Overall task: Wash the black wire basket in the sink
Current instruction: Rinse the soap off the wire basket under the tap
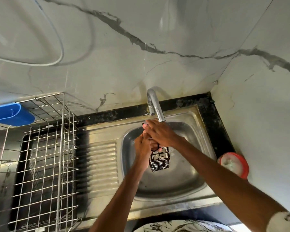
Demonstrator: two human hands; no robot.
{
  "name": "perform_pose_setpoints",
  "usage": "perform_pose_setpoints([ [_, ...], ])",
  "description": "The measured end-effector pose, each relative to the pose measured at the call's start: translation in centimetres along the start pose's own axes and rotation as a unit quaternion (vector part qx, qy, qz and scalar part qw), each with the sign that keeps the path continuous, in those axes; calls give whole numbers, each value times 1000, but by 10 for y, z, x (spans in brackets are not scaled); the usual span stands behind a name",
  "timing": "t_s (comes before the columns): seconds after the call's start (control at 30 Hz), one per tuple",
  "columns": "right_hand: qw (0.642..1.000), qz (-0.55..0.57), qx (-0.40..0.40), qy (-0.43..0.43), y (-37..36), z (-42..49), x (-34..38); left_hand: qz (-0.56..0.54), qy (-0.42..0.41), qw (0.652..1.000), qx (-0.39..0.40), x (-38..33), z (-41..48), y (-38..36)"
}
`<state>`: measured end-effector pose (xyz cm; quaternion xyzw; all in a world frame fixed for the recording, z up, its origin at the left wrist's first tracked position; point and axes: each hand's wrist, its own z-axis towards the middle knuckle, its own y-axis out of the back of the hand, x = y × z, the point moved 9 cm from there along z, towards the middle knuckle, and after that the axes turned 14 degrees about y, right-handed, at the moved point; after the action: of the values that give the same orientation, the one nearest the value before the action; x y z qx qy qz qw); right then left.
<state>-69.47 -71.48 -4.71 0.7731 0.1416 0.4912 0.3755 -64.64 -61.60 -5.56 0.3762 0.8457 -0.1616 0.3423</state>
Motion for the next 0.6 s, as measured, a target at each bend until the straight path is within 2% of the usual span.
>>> perform_pose_setpoints([
  [0.03,999,43,-3,-18,4,5,-8,-3,14,1000,4,-1,0,-1],
  [0.1,977,187,-62,-80,13,9,-25,-15,25,999,12,-6,1,-4],
  [0.17,963,226,-108,-102,20,11,-33,-36,25,999,12,-9,4,-4],
  [0.27,961,225,-128,-97,17,4,-33,-67,39,997,-29,-10,10,1],
  [0.43,979,173,-105,13,-19,-37,-17,-93,76,988,-93,-6,19,10],
  [0.53,982,124,-124,71,-28,-75,-2,-136,91,982,-97,-4,21,9],
  [0.6,979,137,-135,72,-31,-93,-2,-157,101,979,-81,-2,23,5],
])
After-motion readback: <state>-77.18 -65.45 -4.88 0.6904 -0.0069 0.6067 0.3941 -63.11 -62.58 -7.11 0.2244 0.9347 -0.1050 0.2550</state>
